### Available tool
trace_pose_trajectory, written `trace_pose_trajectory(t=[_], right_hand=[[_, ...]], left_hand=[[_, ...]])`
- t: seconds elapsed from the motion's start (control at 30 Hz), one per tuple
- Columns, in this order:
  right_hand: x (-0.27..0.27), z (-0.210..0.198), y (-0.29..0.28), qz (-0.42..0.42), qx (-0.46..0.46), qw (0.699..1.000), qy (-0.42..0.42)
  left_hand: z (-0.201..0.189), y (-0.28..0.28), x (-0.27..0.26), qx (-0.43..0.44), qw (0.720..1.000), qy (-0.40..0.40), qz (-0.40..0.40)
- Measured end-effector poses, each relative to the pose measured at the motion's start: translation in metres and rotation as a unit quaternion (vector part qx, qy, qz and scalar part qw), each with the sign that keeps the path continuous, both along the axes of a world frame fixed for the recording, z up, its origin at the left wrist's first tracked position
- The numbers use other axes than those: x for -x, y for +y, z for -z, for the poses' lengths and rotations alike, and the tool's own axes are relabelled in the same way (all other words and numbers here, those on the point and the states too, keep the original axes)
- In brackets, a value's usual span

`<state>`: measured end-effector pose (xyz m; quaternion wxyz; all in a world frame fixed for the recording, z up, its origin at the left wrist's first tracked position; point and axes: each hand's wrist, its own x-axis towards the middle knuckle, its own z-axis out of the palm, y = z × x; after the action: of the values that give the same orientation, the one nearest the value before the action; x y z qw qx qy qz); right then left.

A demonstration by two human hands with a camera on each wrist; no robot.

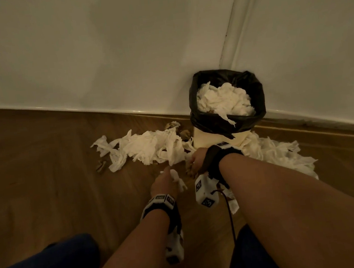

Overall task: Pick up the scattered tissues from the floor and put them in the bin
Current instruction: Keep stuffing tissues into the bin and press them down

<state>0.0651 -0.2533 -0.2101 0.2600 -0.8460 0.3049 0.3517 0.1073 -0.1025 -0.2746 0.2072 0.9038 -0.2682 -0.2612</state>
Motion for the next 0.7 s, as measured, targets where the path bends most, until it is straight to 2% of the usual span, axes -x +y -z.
trace_pose_trajectory(t=[0.1,0.17,0.23,0.33,0.4,0.5,0.57,0.7], right_hand=[[0.005,-0.025,0.001,0.003,0.007,0.999,-0.039],[0.007,-0.037,-0.001,0.076,-0.044,0.99,-0.108],[0.012,-0.054,-0.001,0.155,-0.104,0.968,-0.168],[0.021,-0.088,0.001,0.234,-0.174,0.923,-0.25],[0.026,-0.112,0.001,0.268,-0.219,0.885,-0.311],[0.037,-0.144,0.0,0.349,-0.323,0.787,-0.394],[0.045,-0.157,-0.007,0.39,-0.324,0.738,-0.446],[0.064,-0.165,-0.029,0.44,-0.233,0.715,-0.492]], left_hand=[[-0.014,0.006,-0.001,0.017,1.0,-0.011,-0.021],[-0.024,0.009,-0.003,0.043,0.997,-0.013,-0.066],[-0.036,0.008,-0.005,0.09,0.989,0.013,-0.121],[-0.061,-0.001,-0.007,0.165,0.973,0.038,-0.159],[-0.08,-0.007,-0.008,0.222,0.96,0.026,-0.167],[-0.111,-0.017,-0.012,0.302,0.935,0.008,-0.185],[-0.131,-0.024,-0.013,0.346,0.923,0.006,-0.168],[-0.166,-0.045,-0.01,0.403,0.906,-0.013,-0.129]])
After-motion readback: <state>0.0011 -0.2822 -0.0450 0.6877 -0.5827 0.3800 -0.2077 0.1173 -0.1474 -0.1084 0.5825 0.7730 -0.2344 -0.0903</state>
